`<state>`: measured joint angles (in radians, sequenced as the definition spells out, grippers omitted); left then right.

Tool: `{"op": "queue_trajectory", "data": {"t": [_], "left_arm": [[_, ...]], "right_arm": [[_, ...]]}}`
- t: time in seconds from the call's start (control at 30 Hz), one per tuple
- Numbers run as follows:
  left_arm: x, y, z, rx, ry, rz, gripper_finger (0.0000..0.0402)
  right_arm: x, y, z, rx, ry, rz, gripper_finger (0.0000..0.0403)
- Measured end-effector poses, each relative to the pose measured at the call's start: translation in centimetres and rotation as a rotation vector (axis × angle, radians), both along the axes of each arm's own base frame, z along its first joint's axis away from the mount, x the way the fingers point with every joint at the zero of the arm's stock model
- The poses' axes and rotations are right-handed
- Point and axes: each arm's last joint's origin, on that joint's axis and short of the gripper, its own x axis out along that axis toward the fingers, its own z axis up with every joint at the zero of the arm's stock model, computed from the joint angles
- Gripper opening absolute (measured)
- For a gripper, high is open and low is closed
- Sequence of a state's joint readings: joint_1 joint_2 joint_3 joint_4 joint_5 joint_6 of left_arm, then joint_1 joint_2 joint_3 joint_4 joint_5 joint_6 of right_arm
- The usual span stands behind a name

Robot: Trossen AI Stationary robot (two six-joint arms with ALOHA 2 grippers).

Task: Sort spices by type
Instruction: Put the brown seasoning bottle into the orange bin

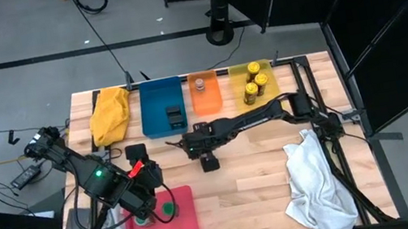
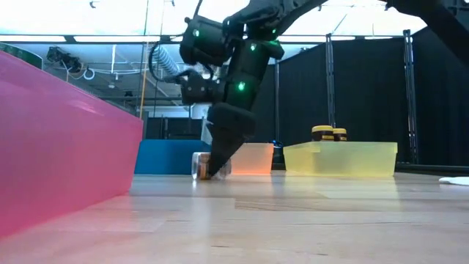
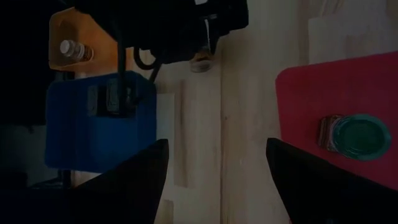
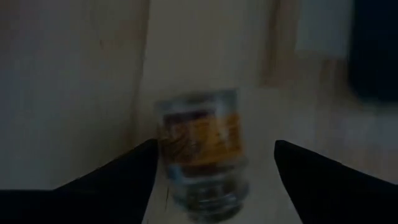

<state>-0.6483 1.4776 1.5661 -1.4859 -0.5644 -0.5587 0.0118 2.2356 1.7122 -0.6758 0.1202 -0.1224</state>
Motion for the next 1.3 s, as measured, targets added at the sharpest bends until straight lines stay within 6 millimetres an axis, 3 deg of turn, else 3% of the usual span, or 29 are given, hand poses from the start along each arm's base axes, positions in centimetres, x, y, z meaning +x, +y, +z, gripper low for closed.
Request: {"op": "queue_trajectory", "data": {"t": [0.17,0.37,0.57,0.77,1.07,1.3], "left_arm": [[0.0,0.0,0.0,0.000,0.000,0.000,0.0276],[0.0,0.0,0.0,0.000,0.000,0.000,0.0276],[0.0,0.0,0.0,-0.007,-0.005,0.013,0.0276],[0.0,0.0,0.0,-0.009,-0.007,0.019,0.0276],[0.0,0.0,0.0,-0.009,-0.007,0.018,0.0276],[0.0,0.0,0.0,-0.009,-0.006,0.017,0.0276]], "right_arm": [[0.0,-0.4,-0.9,0.052,0.027,-0.020,0.0287],[-0.1,0.1,-0.8,0.017,0.035,-0.007,0.0184],[-0.1,0.5,-0.8,-0.001,0.038,0.013,0.0181],[-0.6,1.4,0.0,-0.134,0.113,0.032,0.0181],[-0.8,1.5,4.1,-0.635,0.240,0.072,0.0181],[-0.9,-2.0,5.2,-0.970,0.413,0.132,0.0181]]}}
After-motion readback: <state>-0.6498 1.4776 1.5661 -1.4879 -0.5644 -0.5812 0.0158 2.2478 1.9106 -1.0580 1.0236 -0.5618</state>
